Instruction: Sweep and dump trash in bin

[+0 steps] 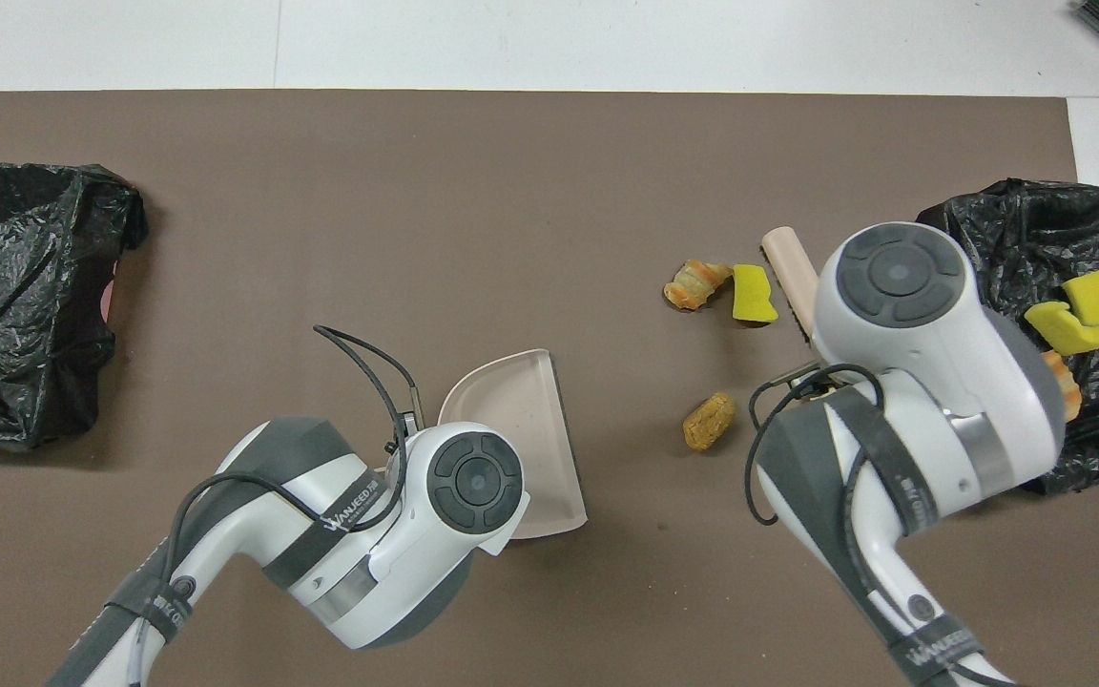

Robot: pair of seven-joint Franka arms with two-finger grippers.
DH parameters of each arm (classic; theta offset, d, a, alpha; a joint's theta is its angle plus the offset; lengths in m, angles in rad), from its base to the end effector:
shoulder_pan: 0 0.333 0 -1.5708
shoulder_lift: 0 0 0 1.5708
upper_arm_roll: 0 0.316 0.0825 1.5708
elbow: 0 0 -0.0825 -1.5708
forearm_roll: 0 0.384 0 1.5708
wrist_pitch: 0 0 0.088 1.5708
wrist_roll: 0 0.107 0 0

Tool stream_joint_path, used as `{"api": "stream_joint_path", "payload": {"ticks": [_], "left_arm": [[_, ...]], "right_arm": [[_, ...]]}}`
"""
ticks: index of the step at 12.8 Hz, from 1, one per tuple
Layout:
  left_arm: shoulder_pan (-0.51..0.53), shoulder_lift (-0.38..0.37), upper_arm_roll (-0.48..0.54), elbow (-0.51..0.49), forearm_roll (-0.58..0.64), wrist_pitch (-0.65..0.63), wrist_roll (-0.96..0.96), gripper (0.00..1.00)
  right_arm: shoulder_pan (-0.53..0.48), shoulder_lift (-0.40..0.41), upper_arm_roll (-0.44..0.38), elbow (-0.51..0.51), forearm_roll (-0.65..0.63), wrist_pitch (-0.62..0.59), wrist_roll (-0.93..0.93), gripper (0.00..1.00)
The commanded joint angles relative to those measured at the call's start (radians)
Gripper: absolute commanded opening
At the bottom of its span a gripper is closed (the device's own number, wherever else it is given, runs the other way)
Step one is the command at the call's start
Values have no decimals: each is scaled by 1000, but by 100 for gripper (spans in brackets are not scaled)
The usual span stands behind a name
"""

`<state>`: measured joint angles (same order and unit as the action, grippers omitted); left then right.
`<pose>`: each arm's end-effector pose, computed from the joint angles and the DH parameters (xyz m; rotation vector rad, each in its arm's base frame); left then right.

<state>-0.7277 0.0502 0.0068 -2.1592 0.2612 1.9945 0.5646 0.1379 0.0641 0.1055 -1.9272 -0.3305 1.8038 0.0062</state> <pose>0.4012 -0.3314 0.3602 -2.1896 1.8804 0.2841 0.5455 0.1066 0.4442 2.7654 0.4817 -0.2063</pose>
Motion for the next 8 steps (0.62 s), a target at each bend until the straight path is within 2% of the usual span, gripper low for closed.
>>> {"api": "stream_joint_path", "payload": {"ticks": [1, 5, 8], "left_arm": [[-4, -21, 7, -37, -10, 36, -8, 0], [-3, -21, 9, -37, -10, 44, -8, 0], [-1, -21, 7, -39, -10, 44, -8, 0]], "right_arm": [[-95, -1, 3, -35, 25, 31, -77, 0], [-110, -125, 3, -228, 30, 43, 125, 0], [-109, -222, 2, -375, 18, 90, 184, 0]]}}
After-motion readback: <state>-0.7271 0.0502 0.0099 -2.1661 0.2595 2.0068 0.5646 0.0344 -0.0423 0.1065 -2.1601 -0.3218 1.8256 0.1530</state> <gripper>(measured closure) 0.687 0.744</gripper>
